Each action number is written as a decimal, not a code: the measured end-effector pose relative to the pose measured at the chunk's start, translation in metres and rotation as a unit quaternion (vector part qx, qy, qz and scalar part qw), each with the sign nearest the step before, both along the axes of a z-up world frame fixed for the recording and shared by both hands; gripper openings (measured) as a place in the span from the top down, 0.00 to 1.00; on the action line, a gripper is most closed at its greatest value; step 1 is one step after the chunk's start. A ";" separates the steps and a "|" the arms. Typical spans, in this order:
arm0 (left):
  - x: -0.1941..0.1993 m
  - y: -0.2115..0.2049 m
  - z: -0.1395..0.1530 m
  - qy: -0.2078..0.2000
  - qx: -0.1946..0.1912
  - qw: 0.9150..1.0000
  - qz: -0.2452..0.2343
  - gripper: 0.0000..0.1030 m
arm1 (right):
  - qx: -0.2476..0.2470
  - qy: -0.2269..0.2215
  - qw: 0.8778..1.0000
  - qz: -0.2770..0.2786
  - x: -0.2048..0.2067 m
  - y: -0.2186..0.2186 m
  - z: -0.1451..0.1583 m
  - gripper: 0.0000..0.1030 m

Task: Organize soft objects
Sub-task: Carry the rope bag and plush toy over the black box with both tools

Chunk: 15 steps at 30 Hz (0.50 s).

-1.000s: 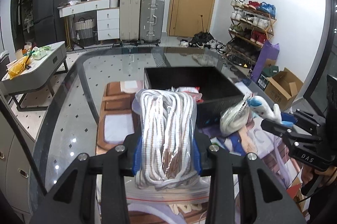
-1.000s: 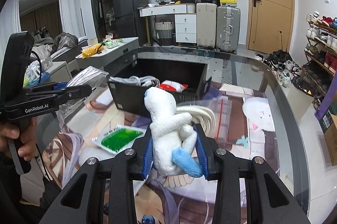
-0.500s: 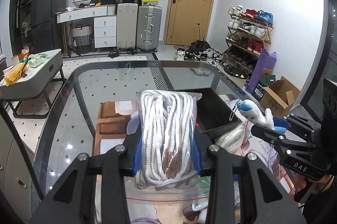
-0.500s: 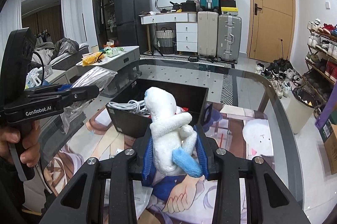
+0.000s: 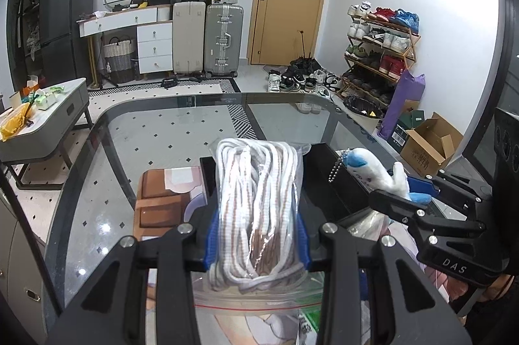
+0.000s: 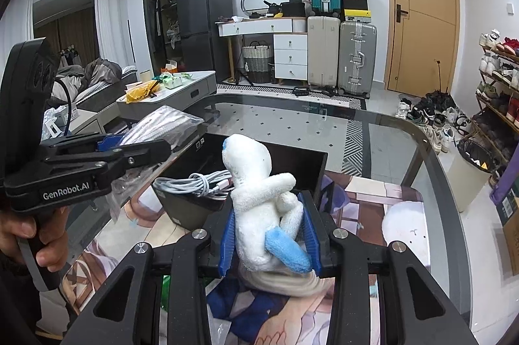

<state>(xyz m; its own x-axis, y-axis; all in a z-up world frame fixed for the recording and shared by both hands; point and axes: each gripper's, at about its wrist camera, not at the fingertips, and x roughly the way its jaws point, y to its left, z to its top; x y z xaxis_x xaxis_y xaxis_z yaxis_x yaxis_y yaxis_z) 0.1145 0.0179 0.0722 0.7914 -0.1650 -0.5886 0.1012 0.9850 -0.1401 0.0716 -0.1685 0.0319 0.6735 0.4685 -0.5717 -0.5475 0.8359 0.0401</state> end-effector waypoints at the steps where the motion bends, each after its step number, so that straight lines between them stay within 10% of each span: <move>1: 0.004 0.000 -0.001 0.003 -0.001 1.000 0.000 0.65 | 0.000 0.001 1.000 0.001 0.004 0.001 0.000 0.65; 15: 0.046 -0.009 -0.014 0.021 0.004 1.000 -0.002 0.64 | -0.011 0.018 1.000 0.006 0.041 0.015 -0.008 0.65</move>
